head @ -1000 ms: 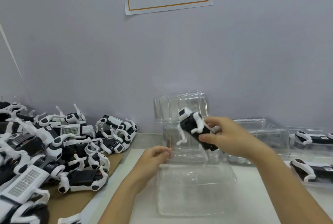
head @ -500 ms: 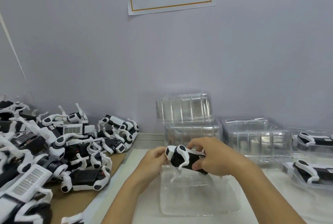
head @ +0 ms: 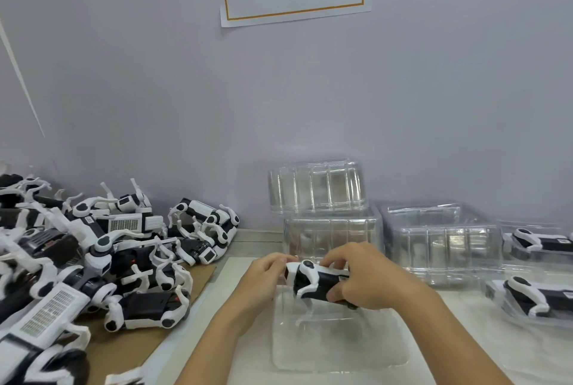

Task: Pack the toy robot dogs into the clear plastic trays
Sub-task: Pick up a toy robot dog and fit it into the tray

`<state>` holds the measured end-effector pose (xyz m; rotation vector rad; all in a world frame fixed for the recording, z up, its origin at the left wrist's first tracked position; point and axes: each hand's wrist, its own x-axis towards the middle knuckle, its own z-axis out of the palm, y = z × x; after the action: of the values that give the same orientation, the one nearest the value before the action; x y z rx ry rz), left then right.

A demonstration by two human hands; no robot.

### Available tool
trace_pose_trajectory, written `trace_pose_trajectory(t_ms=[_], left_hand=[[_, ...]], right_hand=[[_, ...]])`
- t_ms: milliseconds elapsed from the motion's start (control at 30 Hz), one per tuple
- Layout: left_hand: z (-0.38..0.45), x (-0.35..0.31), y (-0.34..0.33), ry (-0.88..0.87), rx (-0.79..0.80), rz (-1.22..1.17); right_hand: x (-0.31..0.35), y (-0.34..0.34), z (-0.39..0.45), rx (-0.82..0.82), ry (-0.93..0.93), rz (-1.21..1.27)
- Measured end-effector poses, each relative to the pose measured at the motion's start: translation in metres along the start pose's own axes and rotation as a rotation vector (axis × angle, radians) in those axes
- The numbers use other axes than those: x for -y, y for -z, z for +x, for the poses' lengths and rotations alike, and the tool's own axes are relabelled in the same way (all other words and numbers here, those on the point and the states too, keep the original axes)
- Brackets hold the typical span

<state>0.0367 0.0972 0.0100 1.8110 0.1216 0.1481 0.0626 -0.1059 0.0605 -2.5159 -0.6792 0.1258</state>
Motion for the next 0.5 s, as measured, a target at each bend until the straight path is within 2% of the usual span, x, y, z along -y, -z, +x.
trace_pose_trajectory(t_ms=[167,500], left_hand=[[-0.001,0.002,-0.001,-0.015,0.066,-0.1],[0.001,-0.001,-0.003,0.075,-0.009,-0.211]], right_hand=[[-0.005,-0.005,0.003,-0.013,0.02,0.065],[-0.005,-0.019,0.007,-0.101,0.055,0.096]])
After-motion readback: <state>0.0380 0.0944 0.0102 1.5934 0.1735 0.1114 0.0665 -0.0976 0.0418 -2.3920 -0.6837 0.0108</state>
